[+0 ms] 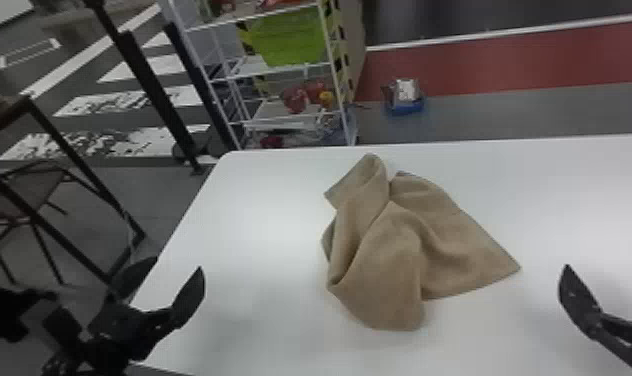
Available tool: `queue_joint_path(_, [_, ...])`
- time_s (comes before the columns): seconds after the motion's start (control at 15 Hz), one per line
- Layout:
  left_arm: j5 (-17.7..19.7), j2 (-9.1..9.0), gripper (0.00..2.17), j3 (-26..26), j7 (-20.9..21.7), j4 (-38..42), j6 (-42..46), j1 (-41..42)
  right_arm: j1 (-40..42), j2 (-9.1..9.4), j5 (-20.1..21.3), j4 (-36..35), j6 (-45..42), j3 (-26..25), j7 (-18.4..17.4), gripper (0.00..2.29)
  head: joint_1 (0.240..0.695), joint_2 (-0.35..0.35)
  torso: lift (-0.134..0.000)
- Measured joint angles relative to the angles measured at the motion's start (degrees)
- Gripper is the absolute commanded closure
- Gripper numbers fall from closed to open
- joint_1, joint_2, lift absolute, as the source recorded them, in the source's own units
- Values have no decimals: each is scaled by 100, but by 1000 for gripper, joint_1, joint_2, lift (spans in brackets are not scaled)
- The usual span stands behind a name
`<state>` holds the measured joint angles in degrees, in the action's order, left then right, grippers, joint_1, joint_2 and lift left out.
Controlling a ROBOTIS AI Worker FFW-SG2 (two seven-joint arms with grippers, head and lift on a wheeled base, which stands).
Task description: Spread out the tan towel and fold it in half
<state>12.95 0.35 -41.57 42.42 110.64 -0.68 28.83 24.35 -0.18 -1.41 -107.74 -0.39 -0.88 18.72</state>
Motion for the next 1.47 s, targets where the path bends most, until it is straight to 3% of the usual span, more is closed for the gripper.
queue_joint_path(0.67, [-1, 0, 46, 0, 47, -21, 1, -5, -20, 0, 26, 24, 0, 0, 4, 80, 695, 350, -134])
queue_joint_path(0.87, [2, 0, 60, 0, 56, -21, -2, -5, -112, 0, 274, 14, 0, 51, 144, 76, 695, 350, -134])
queue_joint_path(1.0, [4, 0, 63, -4, 59, -17, -4, -4, -302, 0, 621, -97, 74, 112, 701, 76, 695, 350, -134])
queue_joint_path(1.07, [5, 0, 63, -13, 61, -15, -7, -3, -456, 0, 814, -202, 295, 119, 1192, 76, 695, 350, -134])
queue_joint_path(1.33, [7, 0, 63, -52, 64, -22, -15, -3, -1392, 0, 1728, -388, 820, -41, 3663, 90, 695, 350, -134])
queue_joint_path(1.47, [13, 0, 63, -64, 71, -21, -16, 4, -1905, 0, 2340, -343, 841, -95, 4643, 93, 695, 350, -134])
